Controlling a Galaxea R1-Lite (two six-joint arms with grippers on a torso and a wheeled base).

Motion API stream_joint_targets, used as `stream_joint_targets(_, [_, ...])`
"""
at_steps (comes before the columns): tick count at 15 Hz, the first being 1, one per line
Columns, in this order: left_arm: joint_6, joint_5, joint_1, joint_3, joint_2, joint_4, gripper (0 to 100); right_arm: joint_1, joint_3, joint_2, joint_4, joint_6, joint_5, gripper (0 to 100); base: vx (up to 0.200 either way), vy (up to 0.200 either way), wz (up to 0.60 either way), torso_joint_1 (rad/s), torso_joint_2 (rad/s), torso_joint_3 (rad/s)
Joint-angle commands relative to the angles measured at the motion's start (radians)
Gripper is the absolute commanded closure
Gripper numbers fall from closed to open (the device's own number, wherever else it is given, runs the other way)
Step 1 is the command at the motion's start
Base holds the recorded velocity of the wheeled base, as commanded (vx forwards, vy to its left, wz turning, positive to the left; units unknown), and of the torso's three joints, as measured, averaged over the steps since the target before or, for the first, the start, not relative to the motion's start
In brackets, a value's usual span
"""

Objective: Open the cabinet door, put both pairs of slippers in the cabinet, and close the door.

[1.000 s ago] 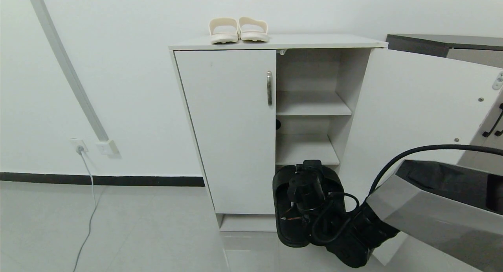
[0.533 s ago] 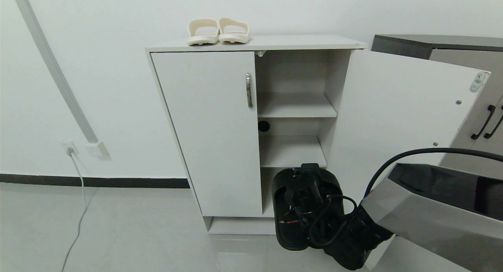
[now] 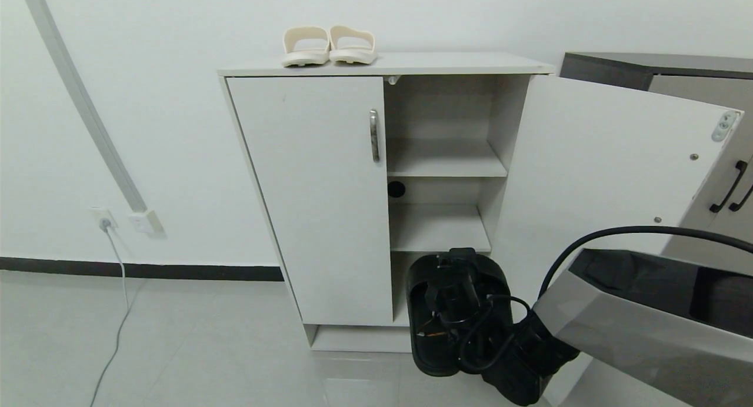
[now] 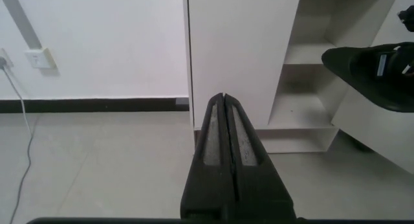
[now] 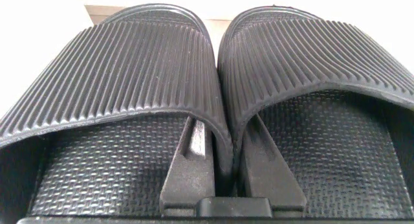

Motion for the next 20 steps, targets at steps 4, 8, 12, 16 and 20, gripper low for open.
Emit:
stream_joint_targets(4, [0.001,0.0,0.001,0.0,0.002,0.0,100,0.0,-0.001,0.034,-0.046,-0.009,0.042,100,0.0,0.0,0.0,0.0,0.0,0.0])
stream_joint_targets(8, [0.002,-0.003,0.001,0.0,0.002,0.0,100,-0.011,-0.012,0.082,-0.088,-0.035,0.048,100,0.0,0.0,0.0,0.0,0.0,0.0])
stream_joint_targets(12, [0.002,-0.004,0.001,0.0,0.002,0.001,100,-0.02,-0.033,0.106,-0.106,-0.053,0.054,100,0.0,0.0,0.0,0.002,0.0,-0.143])
stream_joint_targets(16, [0.002,-0.004,0.001,0.0,0.002,0.001,100,-0.023,-0.038,0.122,-0.106,-0.053,0.054,100,0.0,0.0,0.0,0.005,0.0,-0.192])
stream_joint_targets(20, [0.001,-0.001,0.001,0.0,0.002,0.0,100,-0.024,-0.039,0.174,-0.293,-0.133,0.048,100,0.0,0.0,0.0,0.001,0.0,-0.16])
